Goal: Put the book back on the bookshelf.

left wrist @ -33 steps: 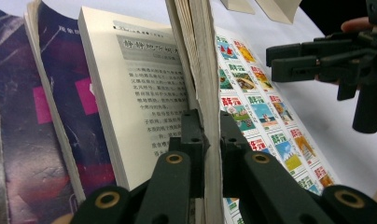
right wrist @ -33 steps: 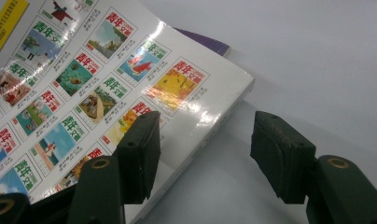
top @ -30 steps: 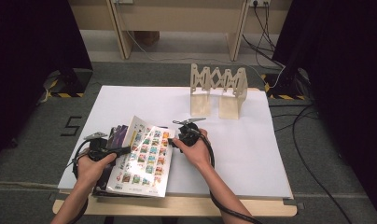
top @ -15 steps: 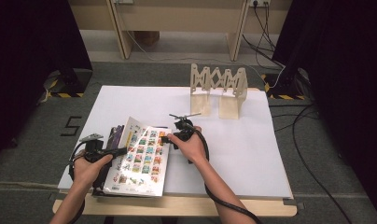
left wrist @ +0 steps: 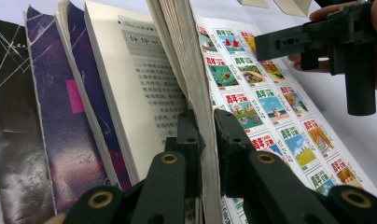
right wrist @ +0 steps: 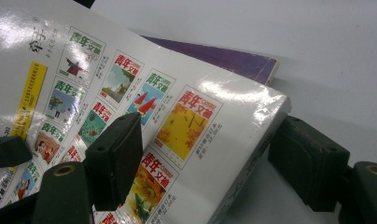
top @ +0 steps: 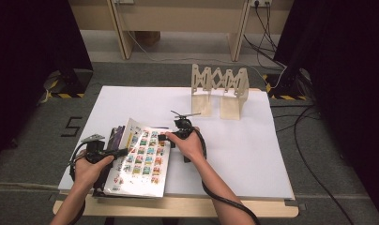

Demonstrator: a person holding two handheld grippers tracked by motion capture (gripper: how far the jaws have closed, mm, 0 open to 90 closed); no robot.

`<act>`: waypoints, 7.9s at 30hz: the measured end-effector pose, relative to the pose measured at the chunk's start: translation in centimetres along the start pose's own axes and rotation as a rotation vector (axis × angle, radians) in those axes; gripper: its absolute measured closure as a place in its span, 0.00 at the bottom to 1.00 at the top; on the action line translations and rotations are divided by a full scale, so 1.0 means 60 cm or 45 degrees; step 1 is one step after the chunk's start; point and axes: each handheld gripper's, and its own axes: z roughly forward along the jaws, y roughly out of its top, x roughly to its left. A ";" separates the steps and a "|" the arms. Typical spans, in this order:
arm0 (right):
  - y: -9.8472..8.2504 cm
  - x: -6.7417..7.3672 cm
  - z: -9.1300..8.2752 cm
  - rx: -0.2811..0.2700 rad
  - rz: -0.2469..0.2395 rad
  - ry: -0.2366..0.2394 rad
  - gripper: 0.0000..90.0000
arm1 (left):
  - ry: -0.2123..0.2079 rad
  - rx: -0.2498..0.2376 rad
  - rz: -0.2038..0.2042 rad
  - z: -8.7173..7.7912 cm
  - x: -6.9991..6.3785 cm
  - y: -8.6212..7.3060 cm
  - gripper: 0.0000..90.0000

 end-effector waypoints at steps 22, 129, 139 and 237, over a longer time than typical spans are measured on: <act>0.021 0.040 -0.055 -0.062 -0.108 -0.065 0.62 | 0.049 0.056 0.045 0.012 -0.015 0.021 0.92; 0.093 0.070 -0.199 -0.190 -0.040 0.062 0.83 | 0.493 -0.206 -0.098 -0.025 0.133 -0.025 0.45; 0.096 0.085 -0.243 -0.249 -0.126 0.019 0.83 | 0.498 -0.204 -0.082 -0.023 0.131 -0.025 0.46; 0.079 0.047 -0.498 -0.788 -0.207 -0.341 0.83 | 0.535 -0.220 -0.032 -0.022 0.123 -0.028 0.45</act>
